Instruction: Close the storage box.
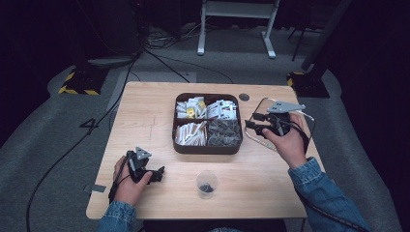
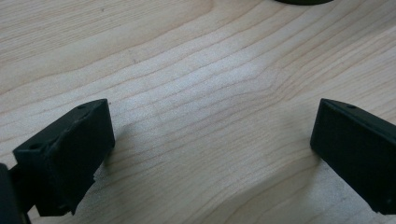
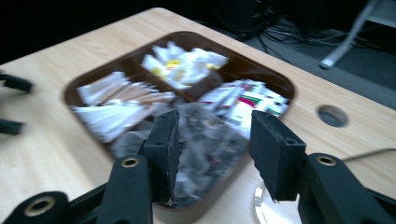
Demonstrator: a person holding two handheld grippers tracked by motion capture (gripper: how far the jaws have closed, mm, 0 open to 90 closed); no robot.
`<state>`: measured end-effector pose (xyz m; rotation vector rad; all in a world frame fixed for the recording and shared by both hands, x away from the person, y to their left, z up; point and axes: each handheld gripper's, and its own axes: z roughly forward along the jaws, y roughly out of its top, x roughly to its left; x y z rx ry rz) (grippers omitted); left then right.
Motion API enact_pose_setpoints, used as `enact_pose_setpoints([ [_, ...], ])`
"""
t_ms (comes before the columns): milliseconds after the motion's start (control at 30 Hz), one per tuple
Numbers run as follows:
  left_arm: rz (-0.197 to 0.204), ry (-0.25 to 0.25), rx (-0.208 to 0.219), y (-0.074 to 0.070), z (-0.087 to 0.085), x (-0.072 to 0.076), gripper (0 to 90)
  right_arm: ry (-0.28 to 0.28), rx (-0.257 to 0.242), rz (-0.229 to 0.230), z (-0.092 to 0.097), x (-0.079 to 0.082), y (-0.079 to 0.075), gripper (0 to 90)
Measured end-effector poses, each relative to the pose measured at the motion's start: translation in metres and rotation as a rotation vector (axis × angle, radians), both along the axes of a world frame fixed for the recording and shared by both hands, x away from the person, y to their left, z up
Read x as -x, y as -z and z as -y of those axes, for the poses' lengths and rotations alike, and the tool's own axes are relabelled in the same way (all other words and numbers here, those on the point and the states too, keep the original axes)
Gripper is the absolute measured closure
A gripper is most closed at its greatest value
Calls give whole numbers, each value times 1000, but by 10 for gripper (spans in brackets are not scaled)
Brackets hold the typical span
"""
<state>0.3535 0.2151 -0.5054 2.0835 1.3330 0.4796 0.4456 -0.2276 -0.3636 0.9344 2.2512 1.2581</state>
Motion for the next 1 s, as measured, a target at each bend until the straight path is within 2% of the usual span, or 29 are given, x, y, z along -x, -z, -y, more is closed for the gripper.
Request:
enact_pose_setpoints([
  [267,0,0,0,0,0,0,1,114,16,-7,27,-27,13,529],
  [500,0,0,0,0,0,0,1,189,23,-14,48,-42,23,511],
  [767,0,0,0,0,0,0,1,272,26,-47,73,-54,39,488],
  [933,0,0,0,0,0,0,1,335,86,-76,88,-64,51,469],
  [1000,0,0,-2,0,0,0,0,359,79,-87,94,-69,56,460],
])
